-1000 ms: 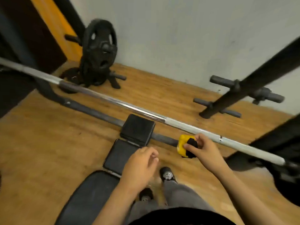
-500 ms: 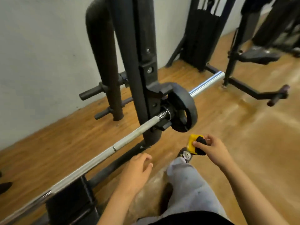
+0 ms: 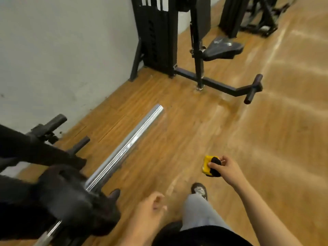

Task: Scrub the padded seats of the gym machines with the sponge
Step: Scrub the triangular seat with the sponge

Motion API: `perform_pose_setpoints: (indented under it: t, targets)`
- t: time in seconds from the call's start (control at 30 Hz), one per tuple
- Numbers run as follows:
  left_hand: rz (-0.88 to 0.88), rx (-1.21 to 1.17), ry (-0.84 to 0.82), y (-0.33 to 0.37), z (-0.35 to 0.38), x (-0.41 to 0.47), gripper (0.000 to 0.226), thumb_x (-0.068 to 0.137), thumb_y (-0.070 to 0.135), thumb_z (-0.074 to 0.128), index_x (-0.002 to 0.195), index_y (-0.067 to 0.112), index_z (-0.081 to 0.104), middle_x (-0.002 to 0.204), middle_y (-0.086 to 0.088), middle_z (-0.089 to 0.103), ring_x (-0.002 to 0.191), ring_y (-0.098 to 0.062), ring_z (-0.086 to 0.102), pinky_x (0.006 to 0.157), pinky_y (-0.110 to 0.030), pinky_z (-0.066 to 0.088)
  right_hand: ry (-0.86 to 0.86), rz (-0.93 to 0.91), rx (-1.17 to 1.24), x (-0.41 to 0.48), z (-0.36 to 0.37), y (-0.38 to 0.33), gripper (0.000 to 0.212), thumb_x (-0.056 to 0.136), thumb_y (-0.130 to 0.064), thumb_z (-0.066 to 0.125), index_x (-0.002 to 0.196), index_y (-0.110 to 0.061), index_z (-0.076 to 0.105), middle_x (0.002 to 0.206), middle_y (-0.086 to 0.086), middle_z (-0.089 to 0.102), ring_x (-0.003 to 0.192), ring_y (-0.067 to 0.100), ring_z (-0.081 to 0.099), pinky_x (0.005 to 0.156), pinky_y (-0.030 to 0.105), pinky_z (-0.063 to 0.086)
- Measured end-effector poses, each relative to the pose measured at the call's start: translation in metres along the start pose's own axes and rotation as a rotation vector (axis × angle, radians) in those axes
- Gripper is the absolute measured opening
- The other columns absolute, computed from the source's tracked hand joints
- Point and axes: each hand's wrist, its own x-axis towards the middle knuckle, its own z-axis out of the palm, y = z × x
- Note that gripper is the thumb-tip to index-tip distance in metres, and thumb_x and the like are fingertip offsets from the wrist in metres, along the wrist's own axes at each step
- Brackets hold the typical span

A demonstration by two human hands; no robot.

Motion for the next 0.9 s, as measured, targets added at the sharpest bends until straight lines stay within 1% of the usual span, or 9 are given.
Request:
perform_pose_setpoints:
  t: [0.07, 0.13, 0.2, 0.3, 0.37, 0.43, 0.53, 0.73, 0.9]
  targets:
    - [-0.062, -0.021, 0.093, 0.047, 0.019, 0.043, 0.020, 0.087, 0.025, 0.068, 0.078, 0.032, 0.052, 0.089, 0.003, 0.066, 0.085, -0.012, 0.064, 0.074, -0.021, 0.044, -0.013, 0.034, -0.030, 0.052, -0.040, -0.002, 0.029, 0.080, -0.016, 0.075, 0.073, -0.013, 0.047, 0.074, 0.008, 0.056, 0.066, 0.020, 0.051, 0.058, 0.032, 0.035]
    - [-0.019, -0.003, 0.162, 0.089, 0.030, 0.082, 0.011, 0.091, 0.027, 0.064, 0.089, 0.032, 0.054, 0.098, 0.007, 0.062, 0.095, -0.012, 0.061, 0.073, -0.021, 0.039, -0.023, 0.069, -0.054, 0.092, -0.077, -0.005, 0.029, 0.080, -0.019, 0.075, 0.073, -0.013, 0.048, 0.073, 0.006, 0.056, 0.068, 0.021, 0.053, 0.060, 0.034, 0.035]
    - [0.078, 0.089, 0.116, 0.132, 0.039, 0.116, 0.012, 0.095, 0.031, 0.057, 0.105, 0.034, 0.052, 0.107, 0.014, 0.055, 0.102, -0.007, 0.054, 0.079, -0.022, 0.037, -0.005, 0.104, -0.066, 0.121, -0.108, -0.009, 0.027, 0.080, -0.022, 0.075, 0.077, -0.008, 0.051, 0.077, 0.008, 0.058, 0.070, 0.023, 0.054, 0.060, 0.034, 0.036]
    - [0.217, 0.120, 0.012, 0.188, 0.053, 0.159, 0.015, 0.097, 0.031, 0.053, 0.112, 0.032, 0.053, 0.115, 0.013, 0.053, 0.110, -0.005, 0.051, 0.086, -0.023, 0.041, 0.021, 0.142, -0.076, 0.151, -0.147, -0.019, 0.033, 0.080, -0.025, 0.074, 0.087, 0.000, 0.054, 0.082, 0.011, 0.059, 0.071, 0.023, 0.053, 0.059, 0.034, 0.035]
    - [0.292, 0.180, -0.049, 0.221, 0.062, 0.189, 0.020, 0.097, 0.032, 0.052, 0.117, 0.028, 0.055, 0.117, 0.015, 0.052, 0.110, -0.003, 0.050, 0.089, -0.024, 0.043, 0.053, 0.157, -0.073, 0.170, -0.170, -0.023, 0.032, 0.080, -0.027, 0.074, 0.084, -0.003, 0.053, 0.083, 0.011, 0.061, 0.074, 0.025, 0.056, 0.061, 0.036, 0.037]
    - [0.340, 0.232, -0.103, 0.251, 0.070, 0.222, 0.021, 0.098, 0.031, 0.051, 0.118, 0.026, 0.056, 0.117, 0.014, 0.053, 0.109, -0.003, 0.051, 0.089, -0.025, 0.044, 0.089, 0.167, -0.063, 0.187, -0.191, -0.027, 0.032, 0.080, -0.028, 0.074, 0.083, -0.005, 0.053, 0.084, 0.010, 0.063, 0.077, 0.026, 0.058, 0.063, 0.037, 0.040]
    - [0.405, 0.274, -0.163, 0.288, 0.082, 0.277, 0.018, 0.095, 0.025, 0.054, 0.113, 0.022, 0.058, 0.114, 0.006, 0.059, 0.109, -0.011, 0.056, 0.089, -0.032, 0.047, 0.135, 0.181, -0.030, 0.215, -0.218, -0.031, 0.032, 0.080, -0.027, 0.074, 0.086, -0.004, 0.054, 0.085, 0.009, 0.062, 0.077, 0.025, 0.058, 0.065, 0.037, 0.042]
    - [0.348, 0.394, -0.236, 0.335, 0.100, 0.383, 0.020, 0.094, 0.016, 0.055, 0.113, 0.010, 0.059, 0.114, -0.005, 0.063, 0.107, -0.021, 0.059, 0.088, -0.032, 0.046, 0.257, 0.253, 0.014, 0.279, -0.250, -0.030, 0.030, 0.082, -0.029, 0.073, 0.078, -0.013, 0.047, 0.082, 0.005, 0.057, 0.072, 0.020, 0.052, 0.059, 0.034, 0.038]
    - [0.252, 0.415, -0.294, 0.349, 0.112, 0.463, 0.014, 0.094, 0.015, 0.055, 0.108, 0.014, 0.059, 0.111, -0.004, 0.064, 0.103, -0.020, 0.059, 0.088, -0.032, 0.047, 0.303, 0.373, -0.012, 0.348, -0.259, -0.029, 0.031, 0.081, -0.028, 0.074, 0.082, -0.009, 0.050, 0.085, 0.009, 0.061, 0.076, 0.026, 0.056, 0.061, 0.035, 0.039]
